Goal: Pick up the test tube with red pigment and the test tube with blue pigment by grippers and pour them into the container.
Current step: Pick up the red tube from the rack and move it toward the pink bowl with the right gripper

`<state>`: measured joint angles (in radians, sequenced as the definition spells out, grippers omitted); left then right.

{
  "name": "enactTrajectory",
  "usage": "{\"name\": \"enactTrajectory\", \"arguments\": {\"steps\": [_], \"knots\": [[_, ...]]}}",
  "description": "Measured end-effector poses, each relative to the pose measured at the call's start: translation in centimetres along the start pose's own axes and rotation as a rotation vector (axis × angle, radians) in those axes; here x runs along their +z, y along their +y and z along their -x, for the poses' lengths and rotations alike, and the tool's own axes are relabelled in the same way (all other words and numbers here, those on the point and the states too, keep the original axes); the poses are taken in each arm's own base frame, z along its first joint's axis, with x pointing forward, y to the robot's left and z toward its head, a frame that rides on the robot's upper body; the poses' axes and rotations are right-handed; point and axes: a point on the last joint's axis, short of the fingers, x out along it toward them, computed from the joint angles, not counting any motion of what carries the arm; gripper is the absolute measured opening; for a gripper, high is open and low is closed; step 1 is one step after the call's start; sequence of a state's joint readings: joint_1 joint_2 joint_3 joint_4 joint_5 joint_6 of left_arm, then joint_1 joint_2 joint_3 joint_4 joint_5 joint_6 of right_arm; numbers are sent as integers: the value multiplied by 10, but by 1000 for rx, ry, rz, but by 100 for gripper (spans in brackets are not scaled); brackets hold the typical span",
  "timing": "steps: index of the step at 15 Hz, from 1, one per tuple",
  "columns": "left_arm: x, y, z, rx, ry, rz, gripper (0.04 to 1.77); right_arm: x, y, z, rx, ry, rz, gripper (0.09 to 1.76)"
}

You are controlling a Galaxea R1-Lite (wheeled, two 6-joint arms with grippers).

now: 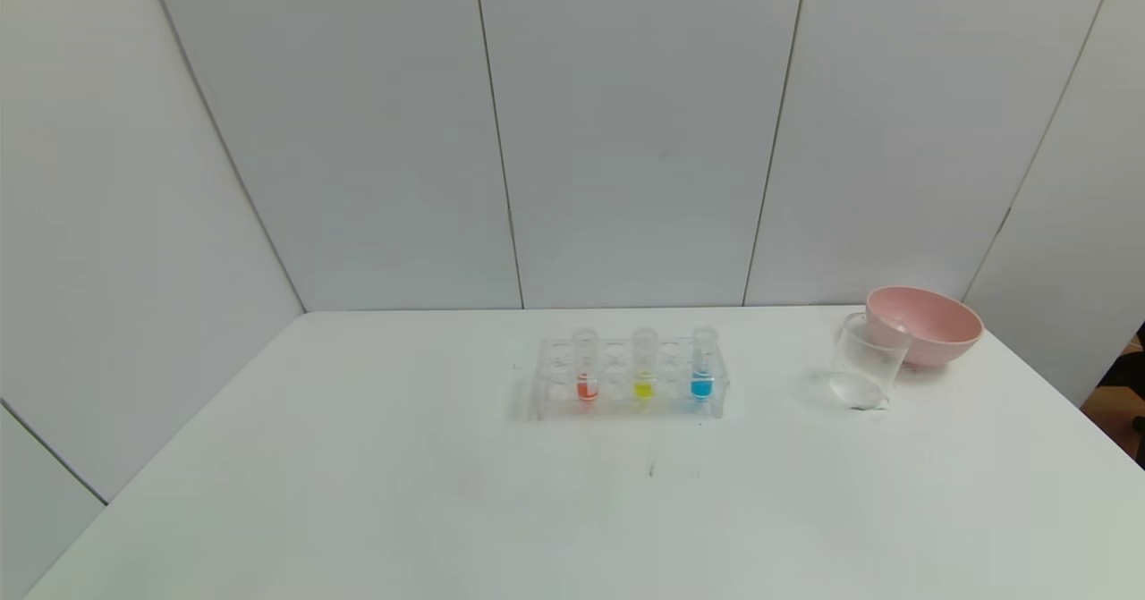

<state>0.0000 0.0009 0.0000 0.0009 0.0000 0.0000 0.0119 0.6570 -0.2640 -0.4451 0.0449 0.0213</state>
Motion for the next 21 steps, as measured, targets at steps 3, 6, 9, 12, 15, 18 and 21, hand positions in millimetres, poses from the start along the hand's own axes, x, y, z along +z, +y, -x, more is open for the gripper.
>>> {"name": "enactTrajectory", "arguments": {"steps": [3,6,9,12,15,18,21], "knots": [[0,0,0,0,0,0,176,2,-2,-48,3,27,-12,171],[0,0,0,0,0,0,176,-18,-1,-86,16,150,-40,171],[0,0,0,0,0,0,176,-35,5,-104,53,241,-70,171],[0,0,0,0,0,0,176,-39,7,-116,64,231,-66,171],[0,0,0,0,0,0,176,-42,7,-128,39,188,-62,171],[0,0,0,0,0,0,176,-48,12,-138,60,151,-56,171],[0,0,0,0,0,0,176,-63,36,-138,122,199,-51,171]]}}
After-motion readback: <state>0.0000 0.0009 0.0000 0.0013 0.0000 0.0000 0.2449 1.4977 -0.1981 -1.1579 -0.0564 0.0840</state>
